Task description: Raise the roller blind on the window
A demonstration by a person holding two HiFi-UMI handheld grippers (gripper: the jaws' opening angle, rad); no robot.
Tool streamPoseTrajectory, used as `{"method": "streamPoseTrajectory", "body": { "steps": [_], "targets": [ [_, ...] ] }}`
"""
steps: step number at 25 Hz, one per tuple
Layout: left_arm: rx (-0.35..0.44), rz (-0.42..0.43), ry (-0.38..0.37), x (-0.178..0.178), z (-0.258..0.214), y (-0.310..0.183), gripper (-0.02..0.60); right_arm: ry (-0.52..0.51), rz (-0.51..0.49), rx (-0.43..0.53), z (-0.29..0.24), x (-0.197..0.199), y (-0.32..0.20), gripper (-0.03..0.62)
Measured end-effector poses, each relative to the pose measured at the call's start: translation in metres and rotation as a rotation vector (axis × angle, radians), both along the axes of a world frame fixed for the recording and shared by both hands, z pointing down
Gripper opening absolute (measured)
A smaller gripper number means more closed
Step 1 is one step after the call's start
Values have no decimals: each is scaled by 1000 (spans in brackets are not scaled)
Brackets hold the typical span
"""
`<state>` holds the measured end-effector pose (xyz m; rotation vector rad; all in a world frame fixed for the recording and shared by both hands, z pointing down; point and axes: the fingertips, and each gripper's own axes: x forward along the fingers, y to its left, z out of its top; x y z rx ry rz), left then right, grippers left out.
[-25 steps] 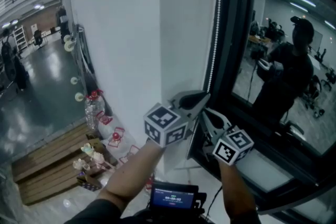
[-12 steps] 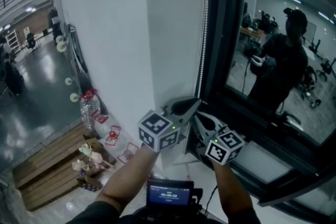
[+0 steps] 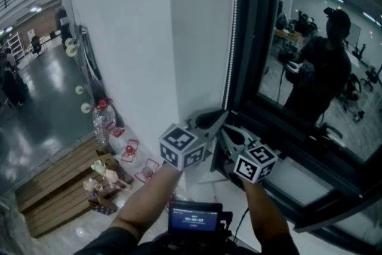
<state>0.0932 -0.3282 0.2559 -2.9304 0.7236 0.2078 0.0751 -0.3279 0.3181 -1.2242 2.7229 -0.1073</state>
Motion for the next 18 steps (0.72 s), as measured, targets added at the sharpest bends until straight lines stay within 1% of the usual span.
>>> {"method": "streamPoseTrajectory", "body": {
  "steps": [5, 9, 11, 14, 15, 17, 18],
  "targets": [
    [-13, -8, -13, -1, -3, -1, 2, 12, -11, 1, -3, 0, 1, 9],
    [10, -14, -43, -2, -11, -2, 3, 84, 40, 26, -13, 6, 1, 12],
    [8, -30, -36, -4, -11, -4, 5, 108, 66, 38, -15, 9, -1, 29],
    [-2, -57, -11, -8, -10, -7, 7, 104, 78, 40, -17, 12, -2, 29],
    [-1, -67, -12, -10, -9, -8, 13, 102, 82, 38, -16, 13, -3, 34],
    [0, -84, -21, -12, -7, -9, 55, 103, 97, 35, -15, 16, -5, 40],
    [0, -92, -22, -13, -6, -9, 63, 105, 104, 36, -15, 19, -6, 40]
  ]
}}
